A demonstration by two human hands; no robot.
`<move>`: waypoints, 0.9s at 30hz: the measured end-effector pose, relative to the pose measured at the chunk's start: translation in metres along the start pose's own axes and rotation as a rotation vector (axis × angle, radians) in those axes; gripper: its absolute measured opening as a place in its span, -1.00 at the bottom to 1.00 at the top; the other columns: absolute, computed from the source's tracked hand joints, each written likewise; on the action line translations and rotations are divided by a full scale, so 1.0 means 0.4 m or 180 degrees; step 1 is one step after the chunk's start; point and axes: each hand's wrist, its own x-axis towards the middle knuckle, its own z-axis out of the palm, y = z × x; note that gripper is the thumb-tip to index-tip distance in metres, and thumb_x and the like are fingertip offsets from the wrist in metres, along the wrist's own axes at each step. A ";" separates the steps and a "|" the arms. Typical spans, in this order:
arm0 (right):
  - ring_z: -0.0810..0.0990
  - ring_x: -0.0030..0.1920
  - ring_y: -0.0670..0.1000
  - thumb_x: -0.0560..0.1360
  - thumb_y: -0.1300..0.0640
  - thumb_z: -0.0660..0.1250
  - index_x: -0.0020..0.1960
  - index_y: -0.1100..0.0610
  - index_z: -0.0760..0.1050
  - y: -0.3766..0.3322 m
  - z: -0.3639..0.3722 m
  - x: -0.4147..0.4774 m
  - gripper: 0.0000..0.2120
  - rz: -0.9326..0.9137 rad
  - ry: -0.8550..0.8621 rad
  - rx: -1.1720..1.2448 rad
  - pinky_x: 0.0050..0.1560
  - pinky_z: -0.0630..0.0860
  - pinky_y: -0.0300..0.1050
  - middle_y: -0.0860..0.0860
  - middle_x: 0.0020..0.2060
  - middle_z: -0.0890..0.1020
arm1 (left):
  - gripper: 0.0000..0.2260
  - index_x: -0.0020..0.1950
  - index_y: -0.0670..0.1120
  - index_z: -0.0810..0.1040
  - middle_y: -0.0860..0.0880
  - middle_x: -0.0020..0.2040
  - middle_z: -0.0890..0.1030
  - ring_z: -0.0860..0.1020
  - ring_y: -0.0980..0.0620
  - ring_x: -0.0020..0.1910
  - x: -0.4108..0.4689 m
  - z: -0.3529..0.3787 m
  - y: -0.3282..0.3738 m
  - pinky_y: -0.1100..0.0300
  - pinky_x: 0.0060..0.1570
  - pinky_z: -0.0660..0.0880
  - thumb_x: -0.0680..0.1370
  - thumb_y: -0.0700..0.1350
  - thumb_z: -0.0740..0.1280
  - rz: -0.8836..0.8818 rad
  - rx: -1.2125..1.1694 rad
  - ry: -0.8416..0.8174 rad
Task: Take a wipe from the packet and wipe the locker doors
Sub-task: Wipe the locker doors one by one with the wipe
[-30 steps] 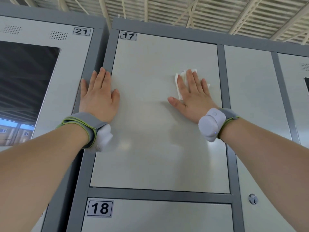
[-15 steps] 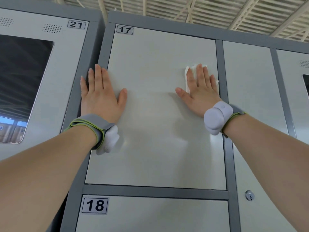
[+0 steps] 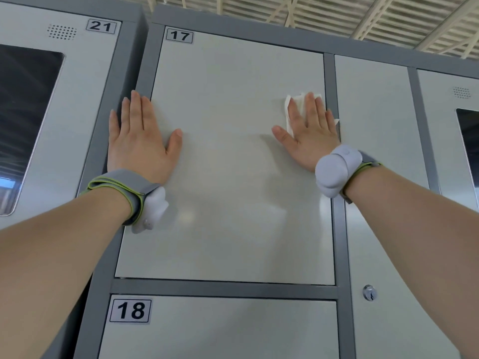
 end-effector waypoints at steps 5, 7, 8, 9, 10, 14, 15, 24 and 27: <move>-0.36 0.49 0.06 0.56 -0.27 -0.09 0.54 -0.04 -0.24 -0.002 0.024 -0.075 -0.34 -0.0278 -0.0067 0.0025 0.43 -0.37 -0.03 0.10 0.51 -0.30 | -0.36 0.53 -0.27 -0.08 -0.20 0.55 -0.06 -0.08 -0.12 0.53 -0.001 0.000 0.003 0.00 0.48 -0.19 0.61 0.11 0.00 0.0001 0.0049 -0.0024; -0.36 0.49 0.05 0.55 -0.28 -0.10 0.54 -0.05 -0.23 0.009 0.024 -0.098 -0.34 -0.0404 -0.0133 0.0022 0.43 -0.36 -0.04 0.09 0.51 -0.30 | -0.33 0.53 -0.27 -0.07 -0.21 0.55 -0.05 -0.08 -0.13 0.53 -0.003 -0.001 0.004 0.00 0.48 -0.18 0.58 0.13 -0.05 0.0001 0.0046 -0.0030; -0.35 0.50 0.05 0.54 -0.28 -0.11 0.54 -0.05 -0.22 0.012 0.023 -0.100 -0.34 -0.0454 -0.0150 -0.0006 0.44 -0.35 -0.04 0.09 0.51 -0.29 | -0.30 0.53 -0.28 -0.07 -0.21 0.55 -0.05 -0.07 -0.13 0.53 -0.002 -0.002 0.002 -0.01 0.48 -0.18 0.54 0.15 -0.07 -0.0004 0.0038 -0.0025; -0.34 0.50 0.05 0.54 -0.28 -0.11 0.54 -0.05 -0.21 0.020 0.019 -0.099 -0.34 -0.0476 -0.0157 -0.0059 0.45 -0.34 -0.03 0.09 0.52 -0.28 | -0.28 0.53 -0.28 -0.07 -0.22 0.55 -0.04 -0.07 -0.14 0.53 -0.003 -0.002 0.004 -0.01 0.48 -0.18 0.51 0.16 -0.08 -0.0008 0.0038 -0.0026; -0.32 0.50 0.05 0.55 -0.27 -0.11 0.54 -0.04 -0.21 0.027 0.013 -0.092 -0.34 -0.0464 -0.0143 -0.0121 0.46 -0.32 -0.03 0.09 0.52 -0.26 | -0.27 0.53 -0.28 -0.06 -0.22 0.55 -0.04 -0.07 -0.14 0.53 -0.003 -0.002 0.006 -0.02 0.48 -0.18 0.50 0.16 -0.09 -0.0016 0.0040 -0.0029; -0.30 0.51 0.06 0.57 -0.26 -0.09 0.54 -0.03 -0.21 0.048 -0.003 -0.039 -0.35 -0.0104 -0.0037 -0.0141 0.46 -0.31 -0.03 0.09 0.52 -0.24 | -0.28 0.53 -0.29 -0.06 -0.23 0.55 -0.04 -0.06 -0.15 0.53 -0.002 -0.006 0.009 -0.03 0.48 -0.18 0.51 0.16 -0.09 -0.0042 0.0063 -0.0036; -0.31 0.51 0.06 0.57 -0.26 -0.09 0.54 -0.02 -0.21 0.045 -0.001 -0.031 -0.34 -0.0053 -0.0028 -0.0101 0.46 -0.32 -0.02 0.10 0.52 -0.25 | -0.30 0.53 -0.29 -0.06 -0.23 0.54 -0.04 -0.07 -0.16 0.53 -0.002 -0.006 0.009 -0.03 0.48 -0.18 0.54 0.15 -0.07 -0.0044 0.0083 -0.0036; -0.38 0.49 0.08 0.50 -0.40 -0.16 0.53 0.00 -0.29 0.029 0.047 -0.137 -0.23 -0.0414 -0.0124 -0.0176 0.43 -0.39 0.00 0.12 0.50 -0.32 | -0.41 0.53 -0.27 -0.10 -0.21 0.55 -0.09 -0.11 -0.14 0.53 -0.014 -0.002 0.024 -0.02 0.47 -0.21 0.64 0.04 0.00 -0.0174 0.0080 -0.0111; -0.37 0.49 0.07 0.34 -0.45 -0.33 0.53 -0.01 -0.28 0.036 0.050 -0.154 -0.13 -0.0565 -0.0190 -0.0277 0.42 -0.39 -0.02 0.11 0.51 -0.30 | -0.41 0.53 -0.26 -0.10 -0.20 0.55 -0.09 -0.12 -0.13 0.53 -0.027 -0.003 0.022 0.00 0.48 -0.22 0.64 0.04 0.00 -0.0153 0.0034 -0.0147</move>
